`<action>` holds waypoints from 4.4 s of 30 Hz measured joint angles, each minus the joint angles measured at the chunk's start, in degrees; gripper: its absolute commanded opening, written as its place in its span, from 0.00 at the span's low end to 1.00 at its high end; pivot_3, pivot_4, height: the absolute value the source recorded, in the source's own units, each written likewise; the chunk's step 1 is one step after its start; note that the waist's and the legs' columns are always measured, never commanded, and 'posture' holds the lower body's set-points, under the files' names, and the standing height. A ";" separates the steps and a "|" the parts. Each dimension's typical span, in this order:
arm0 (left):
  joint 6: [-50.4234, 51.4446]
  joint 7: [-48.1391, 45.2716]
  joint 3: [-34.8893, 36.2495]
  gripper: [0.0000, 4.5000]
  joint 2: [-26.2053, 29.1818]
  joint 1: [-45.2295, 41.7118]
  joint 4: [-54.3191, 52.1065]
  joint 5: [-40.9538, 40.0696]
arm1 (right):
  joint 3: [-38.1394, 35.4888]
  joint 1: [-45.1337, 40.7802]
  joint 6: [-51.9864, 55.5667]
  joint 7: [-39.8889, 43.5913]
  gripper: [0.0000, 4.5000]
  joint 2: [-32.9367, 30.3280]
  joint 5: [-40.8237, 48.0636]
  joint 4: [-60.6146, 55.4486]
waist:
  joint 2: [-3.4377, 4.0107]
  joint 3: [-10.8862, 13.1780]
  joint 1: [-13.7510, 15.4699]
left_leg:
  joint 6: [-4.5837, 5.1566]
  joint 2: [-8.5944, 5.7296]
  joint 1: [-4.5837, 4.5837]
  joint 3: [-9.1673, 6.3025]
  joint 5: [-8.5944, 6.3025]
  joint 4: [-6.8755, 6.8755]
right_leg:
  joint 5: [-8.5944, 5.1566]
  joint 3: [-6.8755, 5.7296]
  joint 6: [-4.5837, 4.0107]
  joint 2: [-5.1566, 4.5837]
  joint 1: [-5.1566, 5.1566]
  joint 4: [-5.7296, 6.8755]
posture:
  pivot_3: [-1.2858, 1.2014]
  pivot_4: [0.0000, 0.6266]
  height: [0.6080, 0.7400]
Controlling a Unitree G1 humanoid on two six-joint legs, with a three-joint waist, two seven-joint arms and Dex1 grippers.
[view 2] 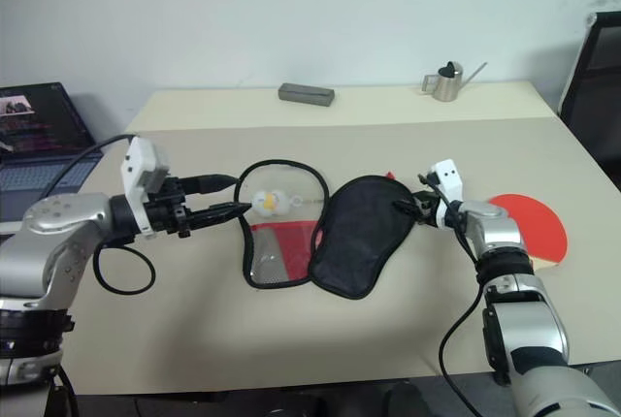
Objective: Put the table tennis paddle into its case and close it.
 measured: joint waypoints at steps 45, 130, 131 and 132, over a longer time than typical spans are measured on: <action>1.87 0.12 0.04 0.68 0.13 6.75 -6.95 -0.30 | 14.59 -22.32 -28.16 -9.58 0.00 2.28 -25.68 27.55 | 0.00 0.00 -0.39 | -0.06 0.15 -0.17 0.23 -0.02 -0.02 | 0.08 0.18 -0.14 0.18 -0.46 0.10 | 0.52 0.24 1.00; -4.23 -6.49 -9.04 0.68 -7.82 -2.57 2.24 3.65 | -5.81 20.27 31.53 -6.18 0.86 -14.28 -0.39 -49.92 | -0.02 -0.01 1.31 | -0.07 0.19 -0.49 0.10 -0.03 0.11 | 0.17 0.04 -0.17 0.21 -0.53 0.05 | 0.52 0.24 1.00; -4.55 -6.58 -9.41 0.68 -8.07 -2.62 2.38 3.86 | -8.08 22.49 33.92 -6.73 0.86 -15.06 0.48 -53.29 | -0.02 -0.01 1.36 | -0.07 0.19 -0.49 0.10 -0.03 0.12 | 0.17 0.02 -0.17 0.21 -0.53 0.06 | 0.52 0.24 1.00; -4.86 -6.87 -9.69 0.68 -8.41 -2.71 2.47 3.94 | -10.20 24.42 36.00 -7.20 0.86 -15.19 1.65 -56.54 | -0.03 -0.02 1.35 | -0.07 0.19 -0.49 0.11 -0.03 0.12 | 0.17 0.02 -0.17 0.21 -0.53 0.07 | 0.52 0.24 1.00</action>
